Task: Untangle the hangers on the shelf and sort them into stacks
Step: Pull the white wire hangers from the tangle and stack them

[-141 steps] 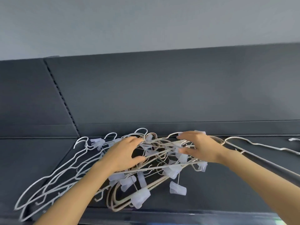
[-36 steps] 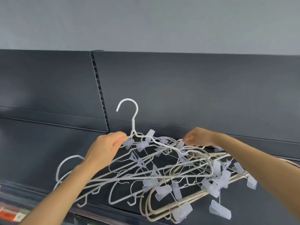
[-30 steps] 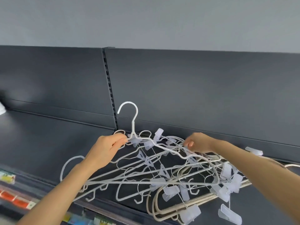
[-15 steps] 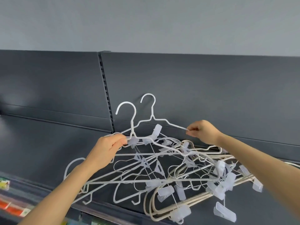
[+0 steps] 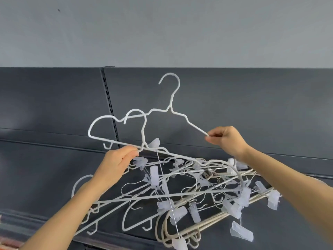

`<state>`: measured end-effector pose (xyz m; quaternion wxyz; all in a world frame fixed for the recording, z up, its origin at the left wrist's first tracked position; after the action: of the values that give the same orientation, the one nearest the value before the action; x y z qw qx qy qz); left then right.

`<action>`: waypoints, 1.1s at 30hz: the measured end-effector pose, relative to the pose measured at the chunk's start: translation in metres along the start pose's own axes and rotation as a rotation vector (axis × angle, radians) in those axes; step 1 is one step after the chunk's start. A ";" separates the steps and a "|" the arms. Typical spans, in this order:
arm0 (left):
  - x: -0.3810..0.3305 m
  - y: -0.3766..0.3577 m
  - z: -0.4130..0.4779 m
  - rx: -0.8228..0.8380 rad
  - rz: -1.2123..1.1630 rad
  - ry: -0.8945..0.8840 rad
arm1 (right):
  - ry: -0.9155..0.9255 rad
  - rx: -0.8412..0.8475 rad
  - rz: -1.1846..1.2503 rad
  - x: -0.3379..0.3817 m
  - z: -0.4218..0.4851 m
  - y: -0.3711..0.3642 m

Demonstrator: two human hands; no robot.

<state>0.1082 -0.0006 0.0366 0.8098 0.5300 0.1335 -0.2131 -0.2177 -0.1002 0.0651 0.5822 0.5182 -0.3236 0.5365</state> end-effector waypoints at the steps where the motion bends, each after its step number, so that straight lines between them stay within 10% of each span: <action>1: 0.000 0.000 0.000 -0.003 -0.014 0.006 | 0.015 -0.015 0.010 0.003 -0.001 -0.001; 22: -0.004 -0.006 0.010 -0.007 -0.026 0.042 | 0.143 -0.173 -0.541 0.006 -0.015 0.015; 33: -0.025 -0.004 0.026 -0.114 0.000 -0.059 | 0.127 -0.278 -0.276 0.012 -0.017 0.041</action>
<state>0.0836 -0.0208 0.0547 0.8423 0.4765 0.1214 -0.2206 -0.2574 -0.0856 0.0824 0.7353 0.4376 -0.2830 0.4332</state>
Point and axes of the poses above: each hand's wrist, its own z-axis towards the middle knuckle, its own y-axis out of the back of the hand, x = y × z, the point moved 3 cm from there along z, towards the middle knuckle, and after that the axes turned 15 degrees about z, right-handed, at the moved point
